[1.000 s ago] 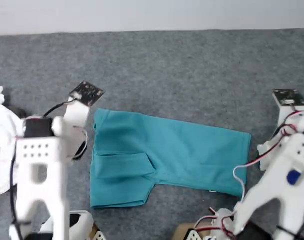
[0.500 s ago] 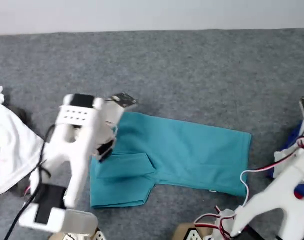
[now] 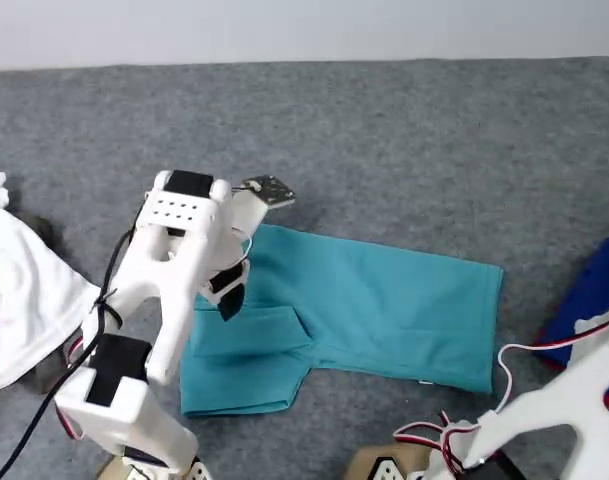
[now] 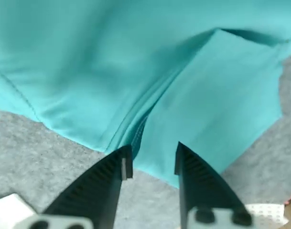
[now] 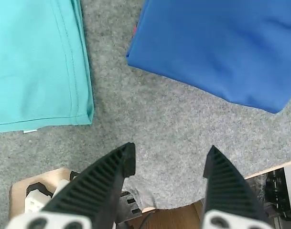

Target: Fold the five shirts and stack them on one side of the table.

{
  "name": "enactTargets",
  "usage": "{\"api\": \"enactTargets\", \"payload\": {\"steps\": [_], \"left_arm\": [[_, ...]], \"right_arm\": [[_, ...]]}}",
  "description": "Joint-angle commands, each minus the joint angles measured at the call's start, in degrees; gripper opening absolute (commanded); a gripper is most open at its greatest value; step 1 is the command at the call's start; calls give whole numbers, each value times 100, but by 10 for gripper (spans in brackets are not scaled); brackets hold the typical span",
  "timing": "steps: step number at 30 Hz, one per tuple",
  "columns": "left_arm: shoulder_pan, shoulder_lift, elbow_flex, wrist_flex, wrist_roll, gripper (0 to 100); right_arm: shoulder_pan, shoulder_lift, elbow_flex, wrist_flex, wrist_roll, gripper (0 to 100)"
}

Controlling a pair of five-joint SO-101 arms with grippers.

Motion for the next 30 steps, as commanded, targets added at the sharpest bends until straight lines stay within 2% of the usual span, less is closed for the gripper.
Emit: {"api": "enactTargets", "payload": {"steps": [1,4,8,14,19,23,27,30], "left_arm": [[-246,-79,-286,229,-281,159],[-624,-185,-409,316,-343,156],[-1363,-932,-426,316,-176,152],[-2699,-2365,-382,316,62,111],[-4026,-3174,-356,316,114,108],[-5073,-3455,-356,308,237,108],[-5820,-3464,-347,308,404,108],[-6198,-3464,-347,308,404,108]], "right_arm": [[40,-259,-9,242,-9,240],[-84,-488,-44,242,26,240],[-954,-936,-9,251,343,240],[-3055,-989,-18,207,97,240],[-5165,-198,-44,48,-501,240],[-6580,382,-53,-453,-659,240],[-7653,813,-53,-1007,-642,241],[-8189,1138,-62,-1455,-624,241]]}}
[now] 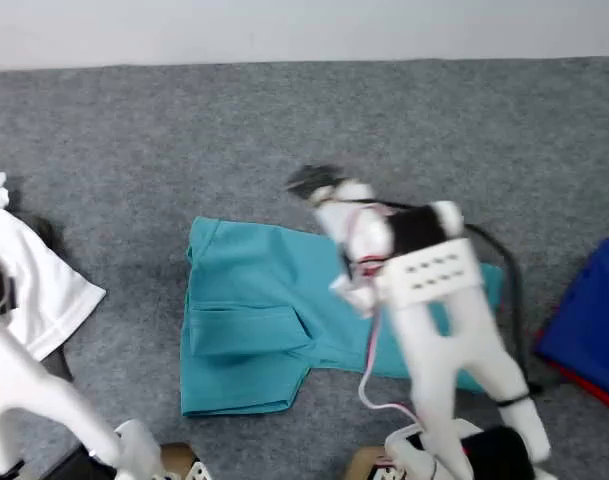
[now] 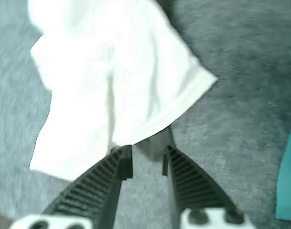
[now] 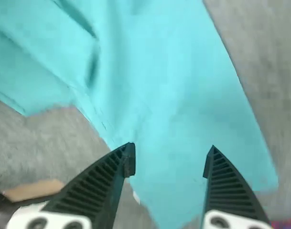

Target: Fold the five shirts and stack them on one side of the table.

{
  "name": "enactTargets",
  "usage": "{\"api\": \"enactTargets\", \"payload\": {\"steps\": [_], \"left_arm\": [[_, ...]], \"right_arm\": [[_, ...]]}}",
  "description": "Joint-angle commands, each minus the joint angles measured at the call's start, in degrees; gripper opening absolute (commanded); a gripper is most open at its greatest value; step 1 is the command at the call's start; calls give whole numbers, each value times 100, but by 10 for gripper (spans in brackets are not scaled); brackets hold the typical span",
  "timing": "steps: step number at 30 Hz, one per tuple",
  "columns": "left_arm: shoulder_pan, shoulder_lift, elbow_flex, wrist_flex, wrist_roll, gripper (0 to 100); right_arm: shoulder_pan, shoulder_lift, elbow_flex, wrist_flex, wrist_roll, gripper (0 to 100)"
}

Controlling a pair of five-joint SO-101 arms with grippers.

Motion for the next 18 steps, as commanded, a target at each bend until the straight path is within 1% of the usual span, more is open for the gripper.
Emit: {"api": "enactTargets", "payload": {"steps": [1,5,8,12,18], "left_arm": [[-448,-193,-119,158,62,108],[-703,-193,-119,158,62,108],[-862,-211,-119,158,62,108],[-949,-193,-119,158,70,108],[-897,-185,-110,97,404,108]], "right_arm": [[-637,303,-88,-541,-18,241],[-971,1033,-299,-980,325,242],[-1112,1771,-932,-954,378,243],[-1473,2668,-2057,-505,378,243],[-2097,3811,-3385,-136,378,243]]}}
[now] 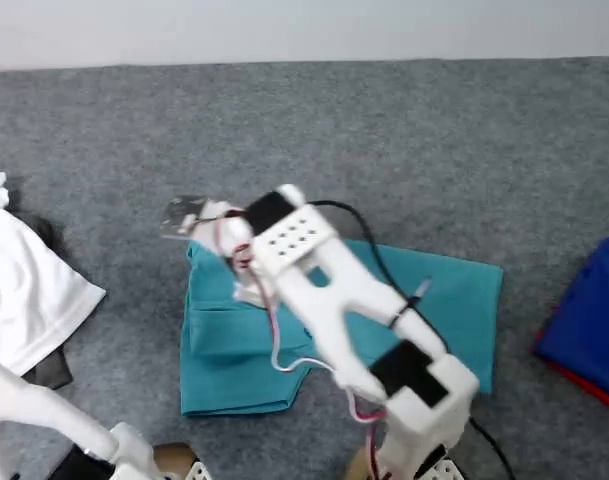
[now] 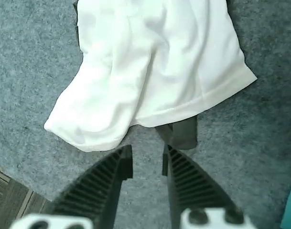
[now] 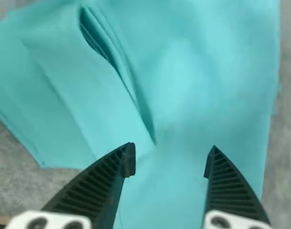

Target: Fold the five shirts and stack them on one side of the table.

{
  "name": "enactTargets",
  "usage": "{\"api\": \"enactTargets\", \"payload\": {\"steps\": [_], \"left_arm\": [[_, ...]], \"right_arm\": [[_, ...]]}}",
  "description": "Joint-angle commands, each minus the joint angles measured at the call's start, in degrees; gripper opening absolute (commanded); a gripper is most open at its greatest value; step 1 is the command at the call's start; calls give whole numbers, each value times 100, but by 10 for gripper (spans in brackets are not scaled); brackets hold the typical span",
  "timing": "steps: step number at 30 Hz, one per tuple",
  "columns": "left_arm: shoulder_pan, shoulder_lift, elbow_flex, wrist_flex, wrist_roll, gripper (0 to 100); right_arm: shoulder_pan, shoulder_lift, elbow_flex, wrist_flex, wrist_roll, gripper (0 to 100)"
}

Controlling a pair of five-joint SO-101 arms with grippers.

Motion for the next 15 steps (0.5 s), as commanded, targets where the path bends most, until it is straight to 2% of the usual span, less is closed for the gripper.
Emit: {"api": "enactTargets", "payload": {"steps": [1,8,15], "left_arm": [[18,-176,-92,35,176,108],[18,-176,444,-413,185,108],[26,-176,470,-422,185,108]], "right_arm": [[-321,444,-905,145,70,244],[-796,1297,-1723,277,26,244],[-910,1675,-1767,136,18,243]]}}
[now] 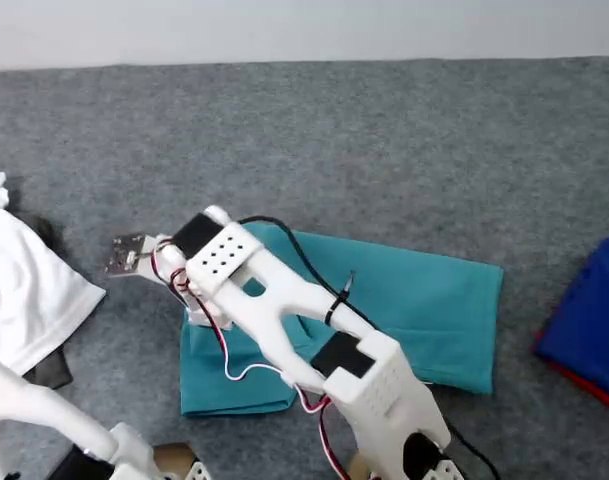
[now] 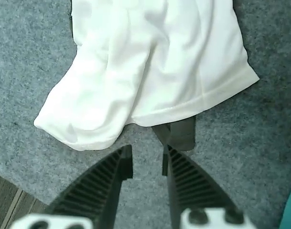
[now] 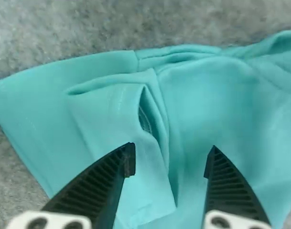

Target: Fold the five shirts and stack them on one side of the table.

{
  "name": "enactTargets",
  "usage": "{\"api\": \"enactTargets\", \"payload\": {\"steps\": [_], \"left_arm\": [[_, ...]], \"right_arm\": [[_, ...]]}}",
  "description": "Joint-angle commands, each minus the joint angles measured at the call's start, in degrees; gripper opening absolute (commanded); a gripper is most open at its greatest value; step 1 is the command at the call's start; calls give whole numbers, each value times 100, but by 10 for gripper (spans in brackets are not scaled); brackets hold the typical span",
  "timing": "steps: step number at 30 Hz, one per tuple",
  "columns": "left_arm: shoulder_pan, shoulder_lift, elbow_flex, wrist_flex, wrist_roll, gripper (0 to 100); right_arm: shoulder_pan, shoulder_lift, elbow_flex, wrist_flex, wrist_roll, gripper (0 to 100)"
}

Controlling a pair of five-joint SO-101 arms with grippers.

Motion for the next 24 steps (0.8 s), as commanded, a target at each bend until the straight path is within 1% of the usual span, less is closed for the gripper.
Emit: {"api": "enactTargets", "payload": {"steps": [1,9,11,14,16,18,24], "left_arm": [[26,-176,-4,-88,44,108],[26,-176,4,-88,44,108],[26,-176,4,-88,44,108],[26,-167,4,-88,44,108],[26,-167,4,-88,44,108],[35,-167,4,-88,44,108],[378,-167,57,-79,44,108]], "right_arm": [[-110,13,-290,-101,9,243],[-163,268,-290,-426,9,239],[-163,251,-290,-409,9,196],[-154,215,-290,-391,-9,80],[-101,215,-360,-365,-255,22],[-40,215,-536,-207,-422,11],[-22,224,-1125,330,-422,10]]}}
